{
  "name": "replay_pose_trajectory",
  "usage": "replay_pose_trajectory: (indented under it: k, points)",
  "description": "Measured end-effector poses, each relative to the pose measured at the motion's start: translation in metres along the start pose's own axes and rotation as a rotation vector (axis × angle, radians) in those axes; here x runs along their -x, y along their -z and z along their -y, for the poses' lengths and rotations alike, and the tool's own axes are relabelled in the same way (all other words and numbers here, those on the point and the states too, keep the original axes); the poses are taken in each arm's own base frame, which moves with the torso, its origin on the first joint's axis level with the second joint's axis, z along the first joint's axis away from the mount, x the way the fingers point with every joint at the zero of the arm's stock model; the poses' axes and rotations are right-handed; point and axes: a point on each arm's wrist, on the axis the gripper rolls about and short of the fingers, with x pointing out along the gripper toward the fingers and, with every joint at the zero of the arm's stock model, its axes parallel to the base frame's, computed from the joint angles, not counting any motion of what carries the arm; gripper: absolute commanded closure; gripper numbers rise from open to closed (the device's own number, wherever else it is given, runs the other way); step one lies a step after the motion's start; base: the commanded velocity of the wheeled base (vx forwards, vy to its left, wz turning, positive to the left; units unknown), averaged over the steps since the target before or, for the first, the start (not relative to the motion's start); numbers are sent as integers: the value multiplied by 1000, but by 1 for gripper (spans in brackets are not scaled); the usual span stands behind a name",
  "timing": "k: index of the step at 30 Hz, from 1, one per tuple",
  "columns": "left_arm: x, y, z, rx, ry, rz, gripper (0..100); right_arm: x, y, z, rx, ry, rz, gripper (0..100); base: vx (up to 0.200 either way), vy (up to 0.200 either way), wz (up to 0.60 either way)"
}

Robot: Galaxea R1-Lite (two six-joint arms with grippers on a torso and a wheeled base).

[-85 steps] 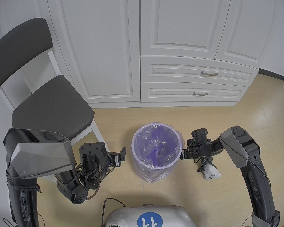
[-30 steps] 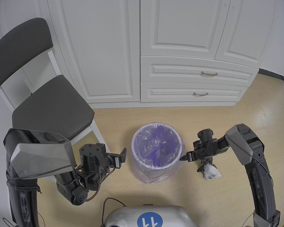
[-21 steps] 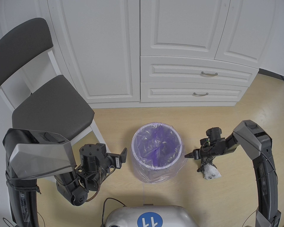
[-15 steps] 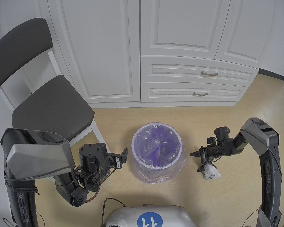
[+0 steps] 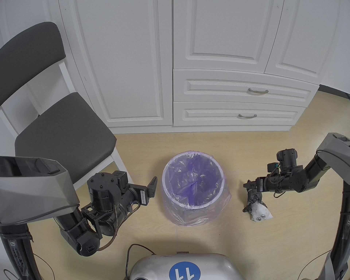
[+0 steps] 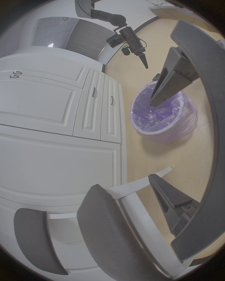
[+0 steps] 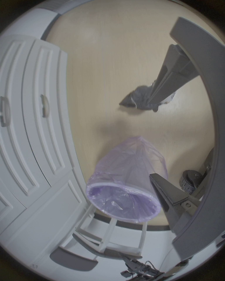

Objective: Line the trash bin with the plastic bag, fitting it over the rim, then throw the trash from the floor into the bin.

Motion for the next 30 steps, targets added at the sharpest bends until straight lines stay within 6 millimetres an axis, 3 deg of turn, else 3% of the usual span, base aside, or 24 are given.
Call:
replay_pose_trajectory:
  k: [10,20,26,30]
  points:
    - [16,-21,-2,-5,8,49,0,47,8,-26,10,154,166,0,0,0,0]
    - [25,-30,-3,-8,13,50,0,73,5,-52,85,427,448,0,0,0,0]
    - [32,-33,-5,-2,15,72,0,90,16,-69,206,459,461,0,0,0,0]
    - [36,-35,-7,3,19,97,0,100,15,-75,233,446,562,0,0,0,0]
